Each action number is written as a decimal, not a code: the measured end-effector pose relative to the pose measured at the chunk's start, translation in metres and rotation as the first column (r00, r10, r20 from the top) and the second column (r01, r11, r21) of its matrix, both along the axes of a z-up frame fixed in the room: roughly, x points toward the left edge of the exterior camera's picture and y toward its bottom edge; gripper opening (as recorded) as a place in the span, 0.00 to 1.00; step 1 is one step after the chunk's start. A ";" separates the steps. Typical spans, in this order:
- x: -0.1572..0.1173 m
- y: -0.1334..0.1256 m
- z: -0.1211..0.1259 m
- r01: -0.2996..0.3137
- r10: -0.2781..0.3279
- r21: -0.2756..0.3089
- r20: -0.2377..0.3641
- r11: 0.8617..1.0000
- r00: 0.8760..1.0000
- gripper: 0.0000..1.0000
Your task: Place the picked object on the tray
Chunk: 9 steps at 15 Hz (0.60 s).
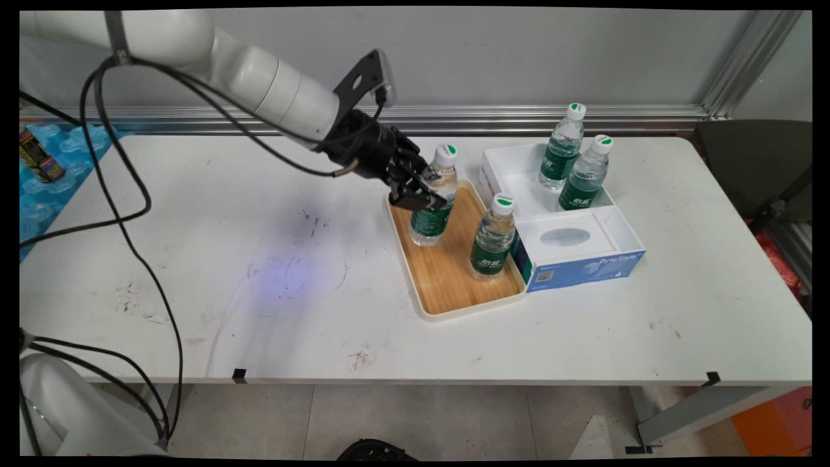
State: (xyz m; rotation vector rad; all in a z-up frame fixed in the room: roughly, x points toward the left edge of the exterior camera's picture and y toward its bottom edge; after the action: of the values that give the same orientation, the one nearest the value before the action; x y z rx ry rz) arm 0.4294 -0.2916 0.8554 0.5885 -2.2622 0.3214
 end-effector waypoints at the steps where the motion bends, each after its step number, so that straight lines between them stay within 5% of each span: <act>1: -0.001 0.003 -0.003 0.007 -0.007 -0.005 -0.005 1.000 1.000 0.00; 9: -0.012 0.030 -0.020 0.053 -0.054 -0.023 -0.029 0.998 0.998 0.00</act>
State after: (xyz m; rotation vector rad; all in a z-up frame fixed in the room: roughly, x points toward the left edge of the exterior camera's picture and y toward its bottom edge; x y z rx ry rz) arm 0.4176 -0.2619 0.8354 0.5172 -2.2387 0.3092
